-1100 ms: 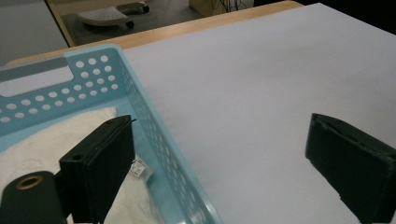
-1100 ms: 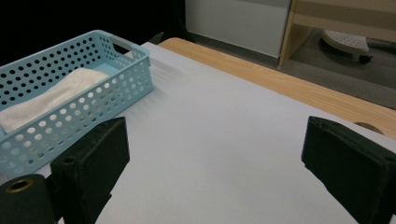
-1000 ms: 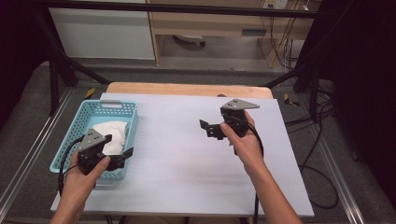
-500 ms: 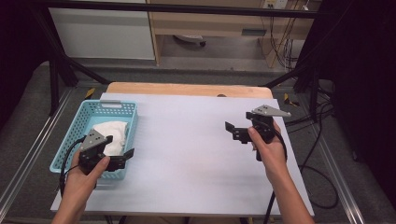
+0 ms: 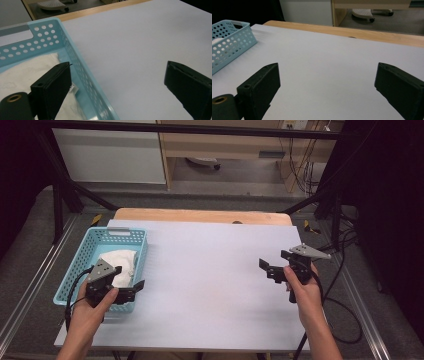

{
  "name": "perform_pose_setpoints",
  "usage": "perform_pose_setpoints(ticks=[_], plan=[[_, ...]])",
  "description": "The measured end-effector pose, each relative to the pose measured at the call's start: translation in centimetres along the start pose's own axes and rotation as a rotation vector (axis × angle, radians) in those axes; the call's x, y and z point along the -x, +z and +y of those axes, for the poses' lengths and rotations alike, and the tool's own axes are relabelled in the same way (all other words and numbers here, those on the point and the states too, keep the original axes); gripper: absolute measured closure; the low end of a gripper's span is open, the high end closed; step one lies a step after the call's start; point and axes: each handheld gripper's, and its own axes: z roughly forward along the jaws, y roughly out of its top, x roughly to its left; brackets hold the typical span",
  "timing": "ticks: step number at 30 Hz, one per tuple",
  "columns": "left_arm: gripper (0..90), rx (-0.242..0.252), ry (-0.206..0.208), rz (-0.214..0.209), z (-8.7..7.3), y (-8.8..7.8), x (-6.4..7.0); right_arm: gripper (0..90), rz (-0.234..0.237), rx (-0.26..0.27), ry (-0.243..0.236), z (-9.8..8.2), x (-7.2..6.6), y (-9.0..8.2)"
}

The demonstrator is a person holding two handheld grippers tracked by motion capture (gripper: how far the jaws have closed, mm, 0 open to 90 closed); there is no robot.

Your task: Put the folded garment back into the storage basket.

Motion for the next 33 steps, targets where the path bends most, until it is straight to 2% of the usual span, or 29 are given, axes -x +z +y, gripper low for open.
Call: perform_pose_setpoints(ticks=[10, 17, 33], plan=[[7.6, -0.004, -0.005, -0.001, -0.2, 0.2, -0.1, 7.4, -0.025, -0.010, 0.050, -2.8, 1.3, -0.8], [7.6, -0.009, -0.006, -0.003, -0.4, 0.4, -0.2, 7.2, -0.038, -0.017, 0.062, -4.5, 1.8, -1.4], [7.7, 0.001, -0.016, -0.010, -0.8, 0.7, -0.5, 7.1, -0.043, -0.027, 0.068, -7.5, 1.1, -2.0]])
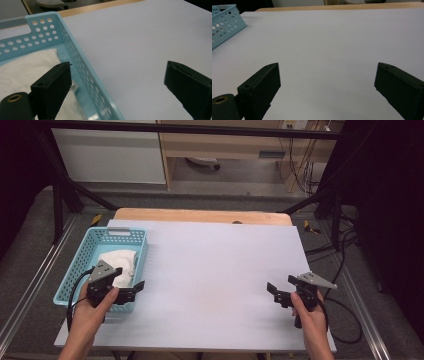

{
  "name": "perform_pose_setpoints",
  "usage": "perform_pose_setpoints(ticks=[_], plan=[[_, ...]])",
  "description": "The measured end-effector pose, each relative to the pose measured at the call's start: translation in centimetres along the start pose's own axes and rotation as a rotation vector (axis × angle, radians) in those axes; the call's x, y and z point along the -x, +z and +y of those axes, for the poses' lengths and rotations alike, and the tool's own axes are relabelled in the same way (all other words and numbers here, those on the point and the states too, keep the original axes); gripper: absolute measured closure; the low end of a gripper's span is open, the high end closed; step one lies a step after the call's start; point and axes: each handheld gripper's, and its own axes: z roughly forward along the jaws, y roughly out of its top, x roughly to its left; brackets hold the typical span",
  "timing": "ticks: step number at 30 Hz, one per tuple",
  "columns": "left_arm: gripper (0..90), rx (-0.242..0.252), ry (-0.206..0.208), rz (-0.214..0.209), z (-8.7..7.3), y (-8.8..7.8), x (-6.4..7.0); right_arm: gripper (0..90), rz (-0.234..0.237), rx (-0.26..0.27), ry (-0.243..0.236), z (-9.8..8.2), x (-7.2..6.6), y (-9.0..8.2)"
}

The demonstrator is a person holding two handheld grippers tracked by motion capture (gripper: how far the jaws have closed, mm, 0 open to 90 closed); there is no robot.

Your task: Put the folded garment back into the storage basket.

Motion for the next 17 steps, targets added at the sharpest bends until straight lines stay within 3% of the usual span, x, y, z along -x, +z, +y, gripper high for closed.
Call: perform_pose_setpoints(ticks=[11, 15, 17], plan=[[8.1, 0.010, 0.003, -0.019, -0.2, 0.5, 0.3, 7.8, 0.014, -0.007, -0.023, -1.8, -0.6, 0.8], [8.3, 0.014, 0.004, -0.024, -0.3, 0.8, 0.6, 7.9, 0.009, -0.002, -0.062, -2.5, -0.8, 1.3], [8.9, 0.013, -0.019, -0.033, -0.2, 0.7, 0.9, 7.6, 0.012, -0.021, -0.098, -2.7, -1.1, 1.8]])
